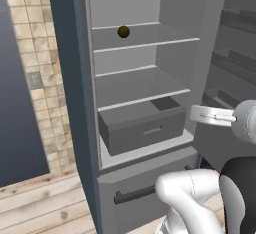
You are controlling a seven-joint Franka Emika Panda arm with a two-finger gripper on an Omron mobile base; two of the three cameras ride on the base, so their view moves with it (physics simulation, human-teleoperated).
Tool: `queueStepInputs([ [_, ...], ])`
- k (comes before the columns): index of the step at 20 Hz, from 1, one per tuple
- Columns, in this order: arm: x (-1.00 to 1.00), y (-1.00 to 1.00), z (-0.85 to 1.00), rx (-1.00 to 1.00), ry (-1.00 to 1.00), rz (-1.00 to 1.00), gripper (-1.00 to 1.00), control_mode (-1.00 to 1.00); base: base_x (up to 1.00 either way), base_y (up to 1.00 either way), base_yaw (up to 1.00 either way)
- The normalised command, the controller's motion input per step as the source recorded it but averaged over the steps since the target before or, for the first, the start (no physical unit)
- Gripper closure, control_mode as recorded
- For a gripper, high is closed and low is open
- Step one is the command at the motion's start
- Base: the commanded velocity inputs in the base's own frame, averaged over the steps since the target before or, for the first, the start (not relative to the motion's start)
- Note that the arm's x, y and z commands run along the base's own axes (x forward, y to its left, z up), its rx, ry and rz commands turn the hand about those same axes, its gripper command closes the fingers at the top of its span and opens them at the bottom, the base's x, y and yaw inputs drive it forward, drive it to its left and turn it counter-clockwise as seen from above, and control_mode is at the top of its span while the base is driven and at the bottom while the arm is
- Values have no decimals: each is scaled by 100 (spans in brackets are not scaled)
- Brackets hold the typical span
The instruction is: Gather the corn and avocado from the fridge and place them on a tray on the dining counter. Then gather the chicken drumsticks from the fridge and place them on the other tray.
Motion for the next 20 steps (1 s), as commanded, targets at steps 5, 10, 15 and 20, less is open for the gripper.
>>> queueStepInputs([
  [5,0,0,0,0,0,0,-100,100,49,-24,20],
  [10,0,0,0,0,0,0,-100,100,44,-30,20],
  [15,0,0,0,0,0,0,-100,100,41,-31,17],
  [20,0,0,0,0,0,0,-100,100,43,-28,13],
])
